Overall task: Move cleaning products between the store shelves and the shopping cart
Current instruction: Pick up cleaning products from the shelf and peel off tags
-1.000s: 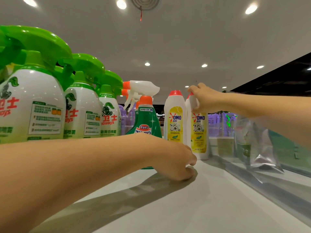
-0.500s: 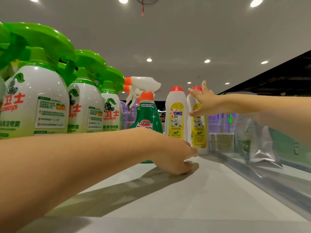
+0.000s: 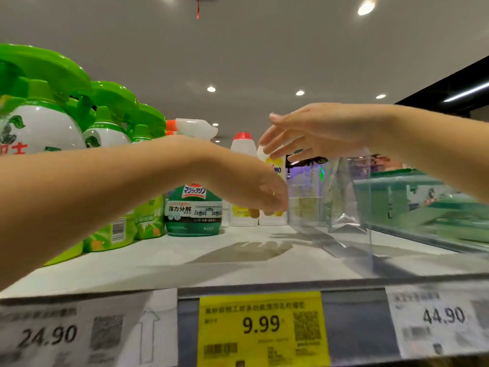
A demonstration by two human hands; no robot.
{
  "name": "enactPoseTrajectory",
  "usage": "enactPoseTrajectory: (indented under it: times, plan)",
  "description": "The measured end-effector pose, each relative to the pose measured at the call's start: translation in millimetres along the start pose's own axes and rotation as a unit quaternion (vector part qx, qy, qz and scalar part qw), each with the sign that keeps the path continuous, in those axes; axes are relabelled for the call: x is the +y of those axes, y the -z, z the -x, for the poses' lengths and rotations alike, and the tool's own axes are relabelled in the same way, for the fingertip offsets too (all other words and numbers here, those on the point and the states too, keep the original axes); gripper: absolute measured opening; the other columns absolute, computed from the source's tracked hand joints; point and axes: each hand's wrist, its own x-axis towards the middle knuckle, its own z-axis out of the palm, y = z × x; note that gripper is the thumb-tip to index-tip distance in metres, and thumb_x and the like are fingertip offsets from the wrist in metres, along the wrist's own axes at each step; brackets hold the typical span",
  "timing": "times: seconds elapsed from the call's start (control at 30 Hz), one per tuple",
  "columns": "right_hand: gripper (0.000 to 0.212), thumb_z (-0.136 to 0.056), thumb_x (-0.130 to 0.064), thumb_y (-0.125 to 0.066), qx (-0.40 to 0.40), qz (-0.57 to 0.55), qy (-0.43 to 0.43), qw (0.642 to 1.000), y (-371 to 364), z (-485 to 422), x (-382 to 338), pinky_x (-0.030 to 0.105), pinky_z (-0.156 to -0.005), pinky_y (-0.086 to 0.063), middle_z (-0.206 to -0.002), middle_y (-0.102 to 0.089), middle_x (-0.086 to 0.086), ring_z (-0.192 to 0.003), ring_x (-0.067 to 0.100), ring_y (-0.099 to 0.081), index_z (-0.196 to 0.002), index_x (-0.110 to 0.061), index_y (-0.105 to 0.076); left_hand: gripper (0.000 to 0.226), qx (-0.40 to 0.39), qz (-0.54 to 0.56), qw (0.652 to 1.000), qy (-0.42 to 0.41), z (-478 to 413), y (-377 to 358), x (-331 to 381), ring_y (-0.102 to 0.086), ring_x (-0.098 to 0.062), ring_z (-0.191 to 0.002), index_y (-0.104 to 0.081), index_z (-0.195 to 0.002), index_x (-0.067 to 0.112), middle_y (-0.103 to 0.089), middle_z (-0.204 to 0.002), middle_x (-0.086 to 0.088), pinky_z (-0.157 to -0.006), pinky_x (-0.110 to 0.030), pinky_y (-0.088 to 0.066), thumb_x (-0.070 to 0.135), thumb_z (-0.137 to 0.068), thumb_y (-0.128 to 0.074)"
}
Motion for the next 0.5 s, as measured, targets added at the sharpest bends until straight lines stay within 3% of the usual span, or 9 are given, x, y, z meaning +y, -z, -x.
enactPoseTrajectory:
  times: [0.13,0.27,0.37,0.5]
  plan:
    - [0.035,-0.100,-0.033,-0.048,0.051,-0.075,0.046,0.995,-2,36,-2,0.031,-0.097,-0.052,-0.114,-0.071,0.010,-0.107,0.019,-0.068,-0.114,-0.008,-0.066,0.032,0.063,0.033,0.997,0.001,12,7,20,-0.066,-0.001,-0.094,-0.059,-0.124,0.032,-0.067,-0.108,0.016,-0.091,-0.028,-0.053,0.043,-0.099,-0.042]
    - [0.033,-0.101,-0.035,-0.045,0.108,-0.106,0.064,0.986,-4,69,-1,0.031,-0.097,-0.048,-0.112,-0.072,0.003,-0.105,0.011,-0.067,-0.115,-0.012,-0.064,0.029,0.186,0.127,0.974,0.017,21,9,38,-0.067,-0.004,-0.087,-0.063,-0.115,0.023,-0.069,-0.103,0.007,-0.082,-0.025,-0.055,0.038,-0.098,-0.045]
    - [0.029,-0.101,-0.033,-0.045,0.164,-0.124,0.075,0.976,-8,98,-5,0.032,-0.100,-0.048,-0.111,-0.071,0.003,-0.104,0.009,-0.068,-0.112,-0.013,-0.064,0.025,0.283,0.153,0.947,0.028,37,6,59,-0.063,-0.002,-0.086,-0.064,-0.109,0.023,-0.068,-0.098,0.008,-0.080,-0.019,-0.050,0.038,-0.097,-0.047]
    - [0.029,-0.099,-0.033,-0.048,0.157,-0.137,0.063,0.976,-23,136,-5,0.034,-0.102,-0.047,-0.110,-0.070,0.000,-0.104,0.009,-0.067,-0.116,-0.015,-0.062,0.023,0.367,0.155,0.916,0.043,63,-11,83,-0.057,0.004,-0.081,-0.065,-0.105,0.024,-0.063,-0.088,0.016,-0.062,-0.009,-0.038,0.038,-0.095,-0.050]
